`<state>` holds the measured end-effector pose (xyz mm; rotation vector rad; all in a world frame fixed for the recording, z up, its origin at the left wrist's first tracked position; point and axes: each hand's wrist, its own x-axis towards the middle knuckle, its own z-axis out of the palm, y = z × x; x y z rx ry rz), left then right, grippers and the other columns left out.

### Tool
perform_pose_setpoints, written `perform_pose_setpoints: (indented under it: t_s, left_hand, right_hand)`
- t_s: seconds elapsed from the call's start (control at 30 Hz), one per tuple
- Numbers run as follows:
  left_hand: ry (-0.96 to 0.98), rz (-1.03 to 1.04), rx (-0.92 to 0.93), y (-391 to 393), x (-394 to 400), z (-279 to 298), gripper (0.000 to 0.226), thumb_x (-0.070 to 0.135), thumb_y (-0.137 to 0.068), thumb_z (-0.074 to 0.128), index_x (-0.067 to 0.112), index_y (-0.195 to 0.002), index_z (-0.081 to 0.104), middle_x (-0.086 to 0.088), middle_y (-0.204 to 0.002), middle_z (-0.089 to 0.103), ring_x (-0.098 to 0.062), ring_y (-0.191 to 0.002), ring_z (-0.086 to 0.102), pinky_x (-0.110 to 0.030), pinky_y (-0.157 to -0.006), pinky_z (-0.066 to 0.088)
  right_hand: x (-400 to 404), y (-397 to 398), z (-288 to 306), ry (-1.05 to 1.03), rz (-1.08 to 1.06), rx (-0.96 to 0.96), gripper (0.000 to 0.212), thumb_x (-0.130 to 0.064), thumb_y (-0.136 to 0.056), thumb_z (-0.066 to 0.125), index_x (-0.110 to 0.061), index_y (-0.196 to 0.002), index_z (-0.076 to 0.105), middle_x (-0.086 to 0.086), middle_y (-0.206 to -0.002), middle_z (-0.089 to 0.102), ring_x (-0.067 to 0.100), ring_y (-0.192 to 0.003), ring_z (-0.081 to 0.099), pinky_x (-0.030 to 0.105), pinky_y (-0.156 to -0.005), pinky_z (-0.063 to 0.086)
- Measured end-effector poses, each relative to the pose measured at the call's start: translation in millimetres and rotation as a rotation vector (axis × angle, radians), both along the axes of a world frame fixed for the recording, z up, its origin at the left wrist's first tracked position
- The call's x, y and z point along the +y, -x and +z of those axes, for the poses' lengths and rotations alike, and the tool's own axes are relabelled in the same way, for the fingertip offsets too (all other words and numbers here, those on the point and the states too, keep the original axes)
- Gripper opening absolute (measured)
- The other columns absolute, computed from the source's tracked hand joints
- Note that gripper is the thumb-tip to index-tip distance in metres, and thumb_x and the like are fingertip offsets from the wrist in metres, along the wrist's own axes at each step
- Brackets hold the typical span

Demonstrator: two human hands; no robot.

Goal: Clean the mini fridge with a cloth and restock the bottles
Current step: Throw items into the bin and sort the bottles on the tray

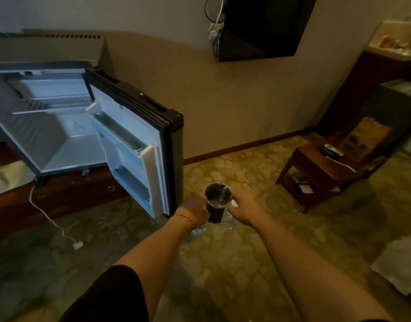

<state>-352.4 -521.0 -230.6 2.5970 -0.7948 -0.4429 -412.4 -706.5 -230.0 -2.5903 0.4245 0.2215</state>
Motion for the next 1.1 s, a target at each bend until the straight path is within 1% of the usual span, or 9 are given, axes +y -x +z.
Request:
perform_pose_setpoints:
  t_s: [0.1,0.17,0.23,0.3,0.4,0.53,0.73,0.9,1.1]
  left_hand:
    - [0.071,0.018,-0.009,-7,-36,-3,0.025,0.023,-0.093,0.056,0.013,-0.116,0.06,-0.008,-0.127,0.049,-0.026,-0.102,0.056,-0.034,-0.09,0.05]
    - [0.069,0.029,-0.013,-17,-58,-6,0.028,0.025,-0.093,0.055,0.014,-0.119,0.06,-0.006,-0.127,0.049,-0.025,-0.106,0.056,-0.036,-0.094,0.05]
    - [0.067,0.037,-0.004,-32,-80,-9,0.03,0.025,-0.093,0.056,0.016,-0.121,0.06,-0.006,-0.128,0.049,-0.024,-0.106,0.057,-0.036,-0.095,0.05]
    - [0.052,0.04,0.002,-56,-103,-16,0.029,0.026,-0.094,0.055,0.017,-0.121,0.061,-0.005,-0.129,0.05,-0.023,-0.105,0.057,-0.036,-0.097,0.05]
    - [0.025,0.043,0.021,-90,-128,-26,0.03,0.027,-0.096,0.053,0.018,-0.124,0.059,-0.004,-0.129,0.048,-0.022,-0.104,0.056,-0.037,-0.096,0.051]
    - [0.059,0.059,0.039,-150,-171,-36,0.034,0.034,-0.098,0.052,0.016,-0.126,0.057,-0.003,-0.126,0.046,-0.022,-0.104,0.055,-0.035,-0.094,0.051]
    - [0.022,0.092,0.086,-214,-212,-55,0.033,0.033,-0.096,0.056,0.017,-0.124,0.057,-0.004,-0.126,0.046,-0.025,-0.106,0.053,-0.035,-0.09,0.049]
    - [-0.008,0.201,0.12,-255,-230,-82,0.03,0.031,-0.095,0.055,0.018,-0.122,0.057,-0.004,-0.126,0.048,-0.024,-0.105,0.054,-0.033,-0.087,0.048]
    - [-0.011,0.401,0.156,-297,-261,-122,0.026,0.027,-0.091,0.059,0.017,-0.116,0.059,-0.004,-0.12,0.047,-0.027,-0.103,0.057,-0.034,-0.082,0.048]
  right_hand:
    - [-33,-4,0,-0.021,-0.037,-0.017,0.023,-0.021,-0.091,0.063,-0.014,-0.113,0.065,0.004,-0.118,0.061,0.019,-0.098,0.06,0.029,-0.077,0.049]
    - [-54,-16,-4,-0.028,-0.048,-0.029,0.025,-0.016,-0.093,0.061,-0.012,-0.117,0.064,0.002,-0.117,0.057,0.019,-0.101,0.057,0.024,-0.073,0.04]
    - [-73,-33,-9,-0.011,-0.048,-0.041,0.027,-0.015,-0.093,0.061,-0.011,-0.12,0.064,0.008,-0.122,0.057,0.023,-0.106,0.056,0.022,-0.073,0.035]
    - [-94,-57,-15,-0.025,-0.064,-0.053,0.026,-0.018,-0.093,0.063,-0.013,-0.118,0.064,0.009,-0.127,0.056,0.021,-0.105,0.056,0.02,-0.071,0.037]
    - [-119,-89,-19,-0.02,-0.071,-0.06,0.025,-0.021,-0.093,0.064,-0.012,-0.115,0.063,0.01,-0.126,0.055,0.023,-0.11,0.054,0.024,-0.083,0.04]
    - [-164,-146,-20,0.0,-0.054,-0.038,0.028,-0.023,-0.093,0.065,-0.01,-0.118,0.061,0.01,-0.126,0.054,0.024,-0.11,0.054,0.031,-0.089,0.046]
    - [-221,-219,-32,0.03,-0.022,0.014,0.032,-0.027,-0.095,0.063,-0.011,-0.123,0.06,0.009,-0.127,0.052,0.027,-0.112,0.054,0.038,-0.095,0.049]
    - [-249,-276,-59,0.048,0.064,0.064,0.033,-0.03,-0.095,0.063,-0.014,-0.123,0.06,0.007,-0.127,0.052,0.025,-0.113,0.054,0.039,-0.097,0.049]
    - [-277,-355,-111,0.032,0.276,0.137,0.031,-0.026,-0.095,0.062,-0.01,-0.122,0.061,0.011,-0.129,0.053,0.031,-0.115,0.055,0.035,-0.091,0.047]
